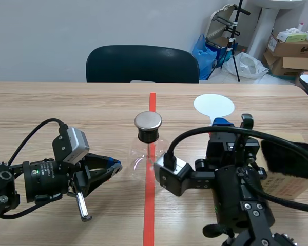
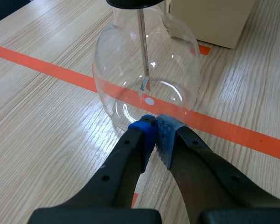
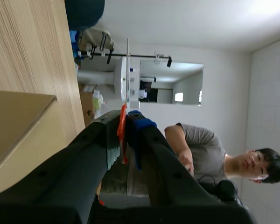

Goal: Do the electroscope experiment

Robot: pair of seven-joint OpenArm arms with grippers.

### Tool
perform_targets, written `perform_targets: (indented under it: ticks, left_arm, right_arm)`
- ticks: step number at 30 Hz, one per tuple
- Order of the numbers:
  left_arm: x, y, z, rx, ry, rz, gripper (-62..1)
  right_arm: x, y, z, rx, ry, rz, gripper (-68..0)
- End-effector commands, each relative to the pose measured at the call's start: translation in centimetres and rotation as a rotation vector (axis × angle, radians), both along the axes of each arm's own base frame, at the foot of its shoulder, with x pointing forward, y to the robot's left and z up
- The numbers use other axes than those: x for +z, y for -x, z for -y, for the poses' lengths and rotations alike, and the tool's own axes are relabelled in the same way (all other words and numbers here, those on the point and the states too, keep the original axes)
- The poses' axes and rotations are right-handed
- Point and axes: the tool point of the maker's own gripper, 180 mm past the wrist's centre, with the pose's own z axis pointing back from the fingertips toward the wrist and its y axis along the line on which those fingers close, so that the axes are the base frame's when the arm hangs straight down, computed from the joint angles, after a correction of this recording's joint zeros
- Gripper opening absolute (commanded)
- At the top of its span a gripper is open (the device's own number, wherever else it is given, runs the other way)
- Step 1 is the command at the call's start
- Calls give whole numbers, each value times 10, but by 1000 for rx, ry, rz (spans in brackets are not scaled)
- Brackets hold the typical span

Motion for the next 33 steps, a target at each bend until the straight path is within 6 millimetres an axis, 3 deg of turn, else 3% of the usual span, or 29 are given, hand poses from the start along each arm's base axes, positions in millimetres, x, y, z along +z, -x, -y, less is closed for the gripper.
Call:
perform_targets:
  ticks: [1, 33]
  left_arm:
    - [13, -6, 4, 5, 38, 27, -577]
    - [13, -6, 4, 5, 38, 27, -578]
  right_arm:
    - [10, -5, 5, -12, -3, 37, -665]
    - [10, -5, 11, -46, -4, 39, -665]
